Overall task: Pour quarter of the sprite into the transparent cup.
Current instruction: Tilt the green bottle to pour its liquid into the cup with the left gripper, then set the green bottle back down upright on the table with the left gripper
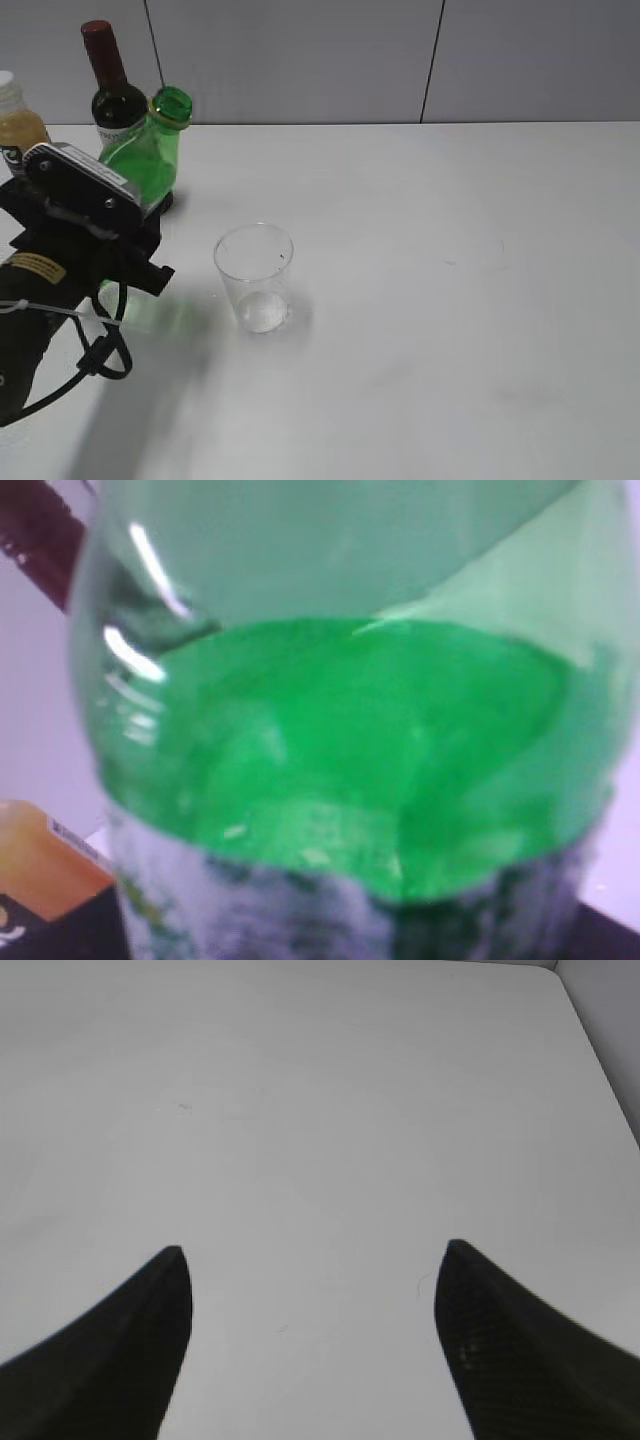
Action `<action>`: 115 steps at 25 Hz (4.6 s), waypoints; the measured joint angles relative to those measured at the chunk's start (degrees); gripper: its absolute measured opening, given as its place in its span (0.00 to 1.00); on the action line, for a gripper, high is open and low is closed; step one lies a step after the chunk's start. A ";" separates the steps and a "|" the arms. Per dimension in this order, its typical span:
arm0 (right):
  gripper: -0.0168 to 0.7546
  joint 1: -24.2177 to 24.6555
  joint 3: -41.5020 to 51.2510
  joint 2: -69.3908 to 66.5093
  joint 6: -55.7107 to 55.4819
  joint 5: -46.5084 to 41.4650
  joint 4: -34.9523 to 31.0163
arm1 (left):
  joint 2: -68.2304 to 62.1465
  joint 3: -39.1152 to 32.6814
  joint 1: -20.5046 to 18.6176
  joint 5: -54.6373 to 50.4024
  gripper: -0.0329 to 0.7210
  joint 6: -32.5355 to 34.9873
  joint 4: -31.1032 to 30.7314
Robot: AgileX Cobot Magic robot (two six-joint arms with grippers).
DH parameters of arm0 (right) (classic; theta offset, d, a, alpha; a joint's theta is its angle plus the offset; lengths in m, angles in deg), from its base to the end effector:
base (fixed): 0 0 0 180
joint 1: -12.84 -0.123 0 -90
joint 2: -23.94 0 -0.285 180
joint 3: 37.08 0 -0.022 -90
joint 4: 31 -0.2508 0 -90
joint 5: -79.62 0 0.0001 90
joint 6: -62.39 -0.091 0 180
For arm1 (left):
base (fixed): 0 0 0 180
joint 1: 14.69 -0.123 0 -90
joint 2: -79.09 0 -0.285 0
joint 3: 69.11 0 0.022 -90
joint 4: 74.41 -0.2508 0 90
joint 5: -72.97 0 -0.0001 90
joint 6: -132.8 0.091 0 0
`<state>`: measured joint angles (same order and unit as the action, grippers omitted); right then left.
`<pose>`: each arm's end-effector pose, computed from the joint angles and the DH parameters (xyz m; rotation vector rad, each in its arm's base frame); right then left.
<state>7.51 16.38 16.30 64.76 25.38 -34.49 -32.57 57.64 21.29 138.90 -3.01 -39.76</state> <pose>0.0081 0.0053 0.2624 -0.1308 2.0089 0.1053 0.2441 -0.1189 0.1333 0.6041 1.6824 0.3970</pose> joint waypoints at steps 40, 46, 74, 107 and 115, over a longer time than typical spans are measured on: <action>0.78 0.00 0.00 0.00 0.00 0.00 -0.13 | 0.04 0.64 0.07 0.35 0.65 41.10 8.90; 0.78 0.00 0.00 0.00 0.00 0.00 -0.13 | 0.04 0.64 0.07 0.35 0.65 44.76 9.19; 0.78 0.00 0.00 0.00 0.00 0.00 -0.13 | 0.80 0.62 0.07 0.35 0.65 59.93 10.07; 0.78 0.00 0.00 0.00 0.00 0.00 -0.13 | 1.64 0.57 -0.44 0.65 0.65 0.55 5.82; 0.78 0.00 0.00 0.00 0.00 0.00 -0.13 | 1.64 0.57 -0.44 0.70 0.65 -19.97 5.18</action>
<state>7.51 16.38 16.30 64.76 25.38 -34.62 -30.93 58.21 20.85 139.60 -22.98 -34.59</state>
